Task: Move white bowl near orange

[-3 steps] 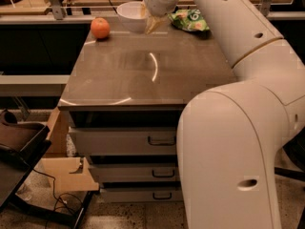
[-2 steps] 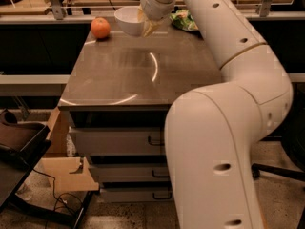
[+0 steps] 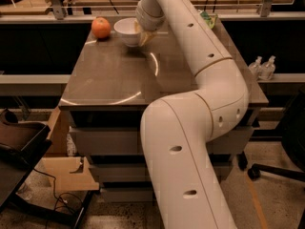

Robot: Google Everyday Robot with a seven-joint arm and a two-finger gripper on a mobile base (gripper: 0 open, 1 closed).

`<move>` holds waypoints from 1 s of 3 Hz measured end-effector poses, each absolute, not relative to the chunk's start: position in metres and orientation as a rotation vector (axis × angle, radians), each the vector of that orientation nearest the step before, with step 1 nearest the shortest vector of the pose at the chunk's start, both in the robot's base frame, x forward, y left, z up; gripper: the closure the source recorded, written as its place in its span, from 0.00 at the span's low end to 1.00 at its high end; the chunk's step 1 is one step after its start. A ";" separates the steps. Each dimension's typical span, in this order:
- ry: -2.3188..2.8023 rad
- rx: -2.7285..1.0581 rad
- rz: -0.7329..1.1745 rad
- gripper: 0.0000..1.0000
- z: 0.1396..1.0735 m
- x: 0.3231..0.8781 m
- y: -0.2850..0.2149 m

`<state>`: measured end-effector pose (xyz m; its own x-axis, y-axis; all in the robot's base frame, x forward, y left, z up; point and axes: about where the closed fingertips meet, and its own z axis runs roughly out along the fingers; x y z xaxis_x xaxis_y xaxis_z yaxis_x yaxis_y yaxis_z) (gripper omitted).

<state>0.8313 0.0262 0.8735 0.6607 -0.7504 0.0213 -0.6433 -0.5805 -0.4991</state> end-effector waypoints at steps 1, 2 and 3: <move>1.079 -2.476 -0.350 1.00 0.848 0.845 0.027; 1.077 -2.498 -0.370 1.00 0.839 0.851 0.027; 1.076 -2.498 -0.370 0.99 0.842 0.849 0.027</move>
Offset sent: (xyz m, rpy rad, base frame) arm 0.1410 -0.0126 -0.0038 -0.1565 0.0042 0.0196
